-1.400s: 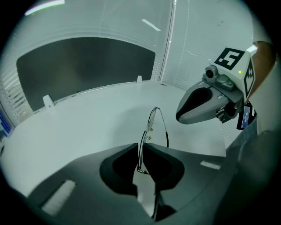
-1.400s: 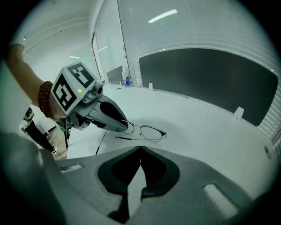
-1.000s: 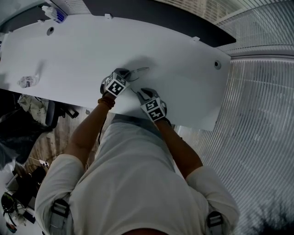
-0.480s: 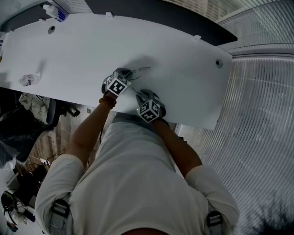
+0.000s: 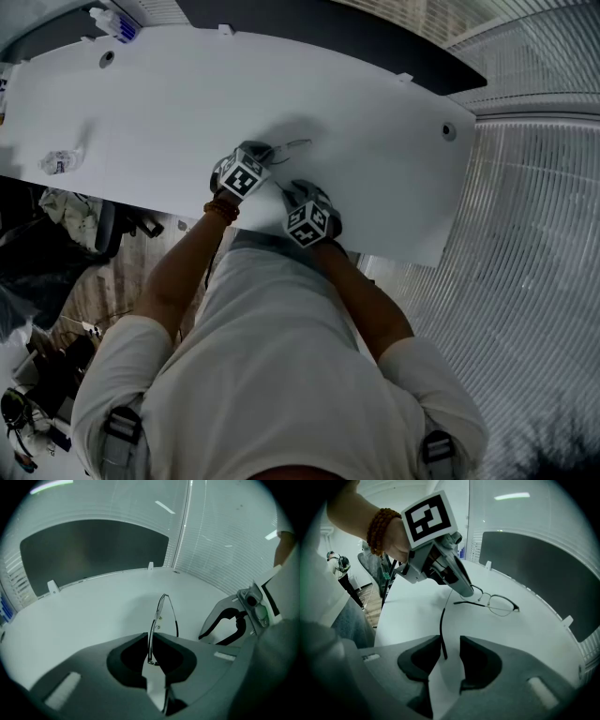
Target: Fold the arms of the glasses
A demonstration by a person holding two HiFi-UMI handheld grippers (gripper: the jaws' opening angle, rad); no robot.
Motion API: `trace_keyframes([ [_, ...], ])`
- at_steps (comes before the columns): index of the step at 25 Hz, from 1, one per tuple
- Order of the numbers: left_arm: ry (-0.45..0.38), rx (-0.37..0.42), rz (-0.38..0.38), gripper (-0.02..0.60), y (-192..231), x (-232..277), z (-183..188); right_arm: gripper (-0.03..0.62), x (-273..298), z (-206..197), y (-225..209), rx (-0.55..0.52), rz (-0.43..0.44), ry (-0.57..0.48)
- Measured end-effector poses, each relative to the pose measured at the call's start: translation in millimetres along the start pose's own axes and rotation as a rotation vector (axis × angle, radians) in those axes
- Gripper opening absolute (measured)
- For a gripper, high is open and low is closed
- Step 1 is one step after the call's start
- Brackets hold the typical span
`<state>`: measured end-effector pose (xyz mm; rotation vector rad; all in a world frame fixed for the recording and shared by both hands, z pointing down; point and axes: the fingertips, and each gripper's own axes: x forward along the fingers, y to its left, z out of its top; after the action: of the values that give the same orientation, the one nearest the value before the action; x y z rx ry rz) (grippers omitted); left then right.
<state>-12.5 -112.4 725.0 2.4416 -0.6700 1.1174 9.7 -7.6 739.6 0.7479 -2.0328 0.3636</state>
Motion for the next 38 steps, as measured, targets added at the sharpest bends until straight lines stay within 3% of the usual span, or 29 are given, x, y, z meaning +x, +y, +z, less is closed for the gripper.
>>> trace_keyframes([
  [28, 0.030, 0.134, -0.093, 0.035, -33.3, -3.0, -0.2, 0.126, -8.9, -18.1, -64.4, 0.086, -0.090, 0.050],
  [38, 0.014, 0.131, -0.215, 0.091, -57.9, -3.6, 4.3, 0.126, -7.1, -15.3, -74.0, 0.102, -0.097, 0.048],
])
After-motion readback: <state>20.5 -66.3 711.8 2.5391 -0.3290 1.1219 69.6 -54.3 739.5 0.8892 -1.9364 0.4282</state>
